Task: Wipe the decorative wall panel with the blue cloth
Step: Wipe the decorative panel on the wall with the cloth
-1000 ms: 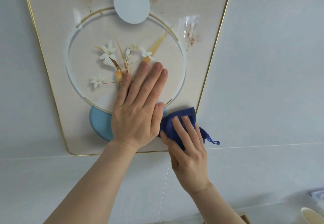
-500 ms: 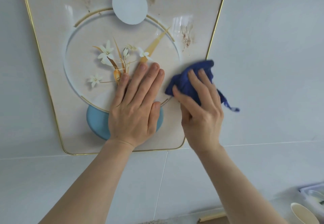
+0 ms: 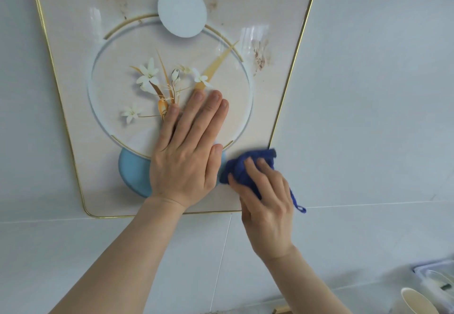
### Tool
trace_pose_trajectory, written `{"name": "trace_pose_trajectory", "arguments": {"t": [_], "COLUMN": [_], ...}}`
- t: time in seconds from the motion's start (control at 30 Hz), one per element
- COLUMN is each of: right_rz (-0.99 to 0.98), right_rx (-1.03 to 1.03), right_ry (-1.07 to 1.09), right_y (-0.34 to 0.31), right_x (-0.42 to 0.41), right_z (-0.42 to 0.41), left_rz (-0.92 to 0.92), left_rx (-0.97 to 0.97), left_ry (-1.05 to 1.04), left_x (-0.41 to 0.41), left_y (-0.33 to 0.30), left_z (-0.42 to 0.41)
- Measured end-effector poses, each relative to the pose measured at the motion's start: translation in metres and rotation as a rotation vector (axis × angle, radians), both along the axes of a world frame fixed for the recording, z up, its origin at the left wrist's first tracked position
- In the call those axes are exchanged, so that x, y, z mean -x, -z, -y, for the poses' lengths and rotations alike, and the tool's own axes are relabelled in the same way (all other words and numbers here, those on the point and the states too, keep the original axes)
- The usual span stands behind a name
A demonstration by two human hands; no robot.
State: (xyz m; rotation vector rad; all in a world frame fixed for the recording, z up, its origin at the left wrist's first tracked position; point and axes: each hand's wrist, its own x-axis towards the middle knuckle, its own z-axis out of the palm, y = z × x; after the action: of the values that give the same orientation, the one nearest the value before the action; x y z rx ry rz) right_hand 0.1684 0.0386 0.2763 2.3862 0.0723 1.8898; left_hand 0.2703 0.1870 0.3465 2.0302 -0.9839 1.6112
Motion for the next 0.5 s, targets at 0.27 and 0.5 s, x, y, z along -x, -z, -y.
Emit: {"name": "trace_pose_trajectory", "arguments": {"t": [0.27,0.5], "right_rz": [-0.35,-0.391], "right_rx": [-0.05,-0.821], "right_ry": [0.024,-0.257], "right_y": [0.06,0.004], "right_x": [0.033,0.064], "right_z": [-0.004,-0.022], "left_rz": [-0.049,-0.153], "left_rx": [-0.047,-0.097], "left_ry": [0.012,0.024], "left_x": [0.007,0.025], "left_y": [-0.004,-0.014], "left_z": [-0.006,-0.013]}}
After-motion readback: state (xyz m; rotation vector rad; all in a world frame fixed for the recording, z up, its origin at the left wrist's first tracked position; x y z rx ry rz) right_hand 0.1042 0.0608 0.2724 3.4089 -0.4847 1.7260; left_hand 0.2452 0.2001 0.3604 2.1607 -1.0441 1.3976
